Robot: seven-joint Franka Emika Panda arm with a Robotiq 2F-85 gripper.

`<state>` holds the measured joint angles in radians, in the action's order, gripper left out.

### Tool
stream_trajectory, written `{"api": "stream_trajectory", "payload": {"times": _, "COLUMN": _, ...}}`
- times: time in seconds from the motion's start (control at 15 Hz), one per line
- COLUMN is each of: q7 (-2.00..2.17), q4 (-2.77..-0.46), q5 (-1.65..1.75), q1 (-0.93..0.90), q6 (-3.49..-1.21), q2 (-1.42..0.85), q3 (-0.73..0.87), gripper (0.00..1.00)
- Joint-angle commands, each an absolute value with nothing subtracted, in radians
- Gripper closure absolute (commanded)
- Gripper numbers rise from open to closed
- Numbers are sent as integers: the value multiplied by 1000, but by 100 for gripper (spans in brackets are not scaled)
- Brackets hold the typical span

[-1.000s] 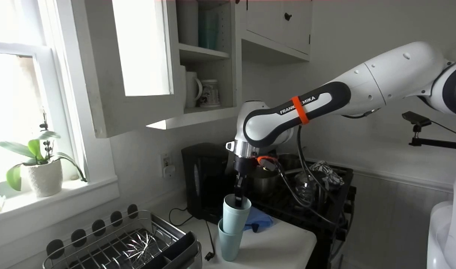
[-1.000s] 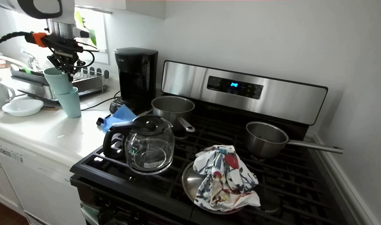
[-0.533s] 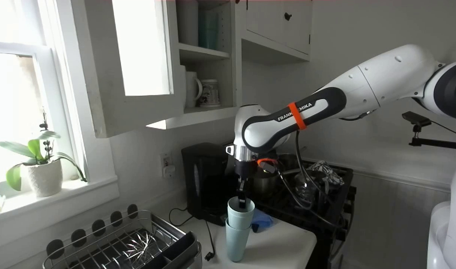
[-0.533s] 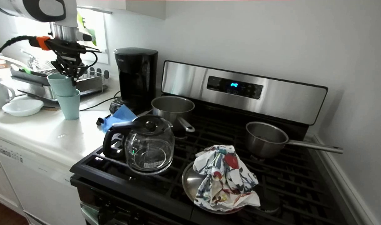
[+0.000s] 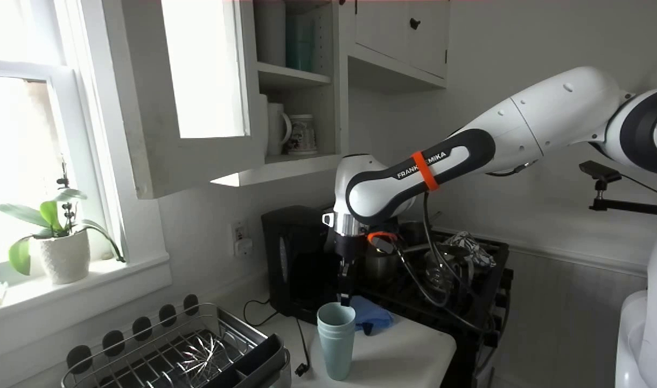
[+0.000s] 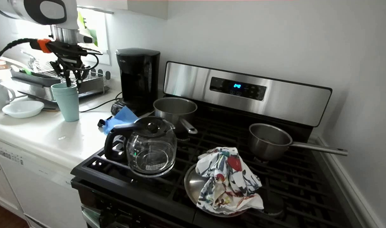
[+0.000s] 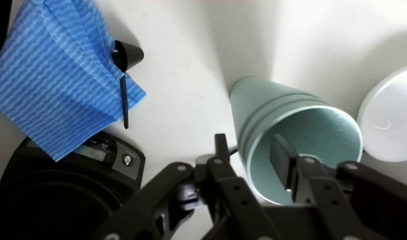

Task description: Stack all the blue cups on the kitchen counter together, pick up the stacked blue cups and put them on the bottom shelf of the top open cabinet

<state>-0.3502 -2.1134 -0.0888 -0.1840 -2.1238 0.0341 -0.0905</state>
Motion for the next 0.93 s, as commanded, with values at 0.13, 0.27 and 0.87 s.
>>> {"api": "stream_trajectory", "payload": {"times": 0.13, "q7": -318, "q4": -2116, "q5": -124, "q1": -159, "q6": -2209, "q2": 0, "q3": -102, "gripper": 17}}
{"api": "stream_trajectory", "payload": {"times": 0.27, "q7": -302, "q4": -2119, "q5": -129, "q1": -157, "q6": -2242, "q2": -15, "q3": -106, "gripper": 3}}
{"api": "stream_trajectory", "payload": {"times": 0.87, "q7": -171, "q4": -2113, "q5": -110, "q1": -159, "q6": -2229, "q2": -98, "q3": -118, "gripper": 27}}
